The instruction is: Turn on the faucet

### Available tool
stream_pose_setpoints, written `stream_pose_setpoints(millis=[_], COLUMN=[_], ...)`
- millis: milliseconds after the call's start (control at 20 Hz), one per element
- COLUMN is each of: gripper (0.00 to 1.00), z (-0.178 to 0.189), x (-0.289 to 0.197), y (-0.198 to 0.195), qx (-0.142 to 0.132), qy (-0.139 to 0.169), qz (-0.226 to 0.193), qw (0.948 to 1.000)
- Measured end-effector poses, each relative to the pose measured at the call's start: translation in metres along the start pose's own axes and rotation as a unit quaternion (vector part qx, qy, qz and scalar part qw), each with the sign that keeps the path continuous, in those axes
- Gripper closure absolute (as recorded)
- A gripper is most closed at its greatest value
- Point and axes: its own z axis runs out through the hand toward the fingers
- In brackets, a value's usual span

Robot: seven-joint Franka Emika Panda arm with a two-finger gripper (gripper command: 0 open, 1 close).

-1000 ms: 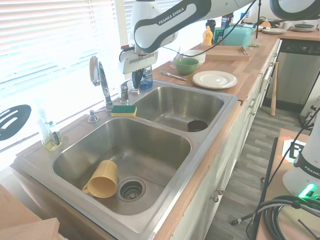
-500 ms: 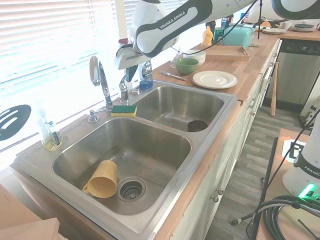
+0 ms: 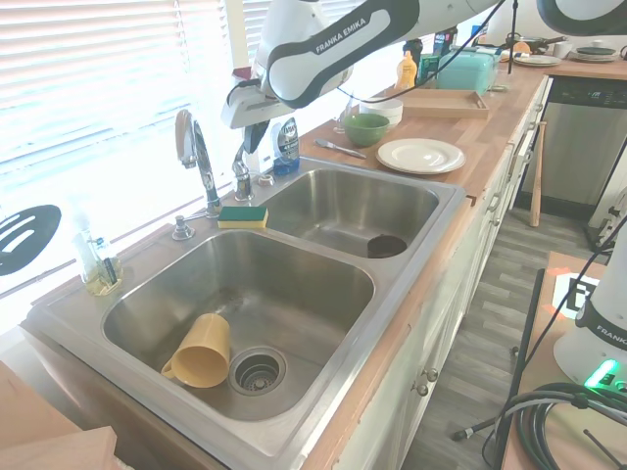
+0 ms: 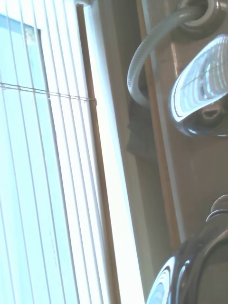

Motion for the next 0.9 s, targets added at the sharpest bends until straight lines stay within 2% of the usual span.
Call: stream_pose_setpoints(millis=[250,300,350,400,500,600,650,750,900], gripper=[1.00,1.00,1.00,1.00,1.00,1.00,1.00,1.00,1.00], z=[0.000,0.003,0.008,0.014,0.025,0.031,0.032,0.032,0.020], x=[-0.001,-0.003,-0.007,-0.012,-0.024,-0.036,-0.041,-0.050,-0.062], y=[0.001,0.005,0.010,0.017,0.032,0.045,0.050,0.058,0.070], qx=[-0.006,-0.016,-0.038,-0.066,-0.122,-0.173,-0.190,-0.209,-0.219], qy=[-0.004,-0.011,-0.025,-0.045,-0.086,-0.121,-0.133,-0.149,-0.161], qz=[0.004,0.005,0.006,0.007,0.009,0.010,0.011,0.010,0.008], qw=[1.0000,0.9998,0.9989,0.9968,0.9887,0.9773,0.9726,0.9665,0.9624])
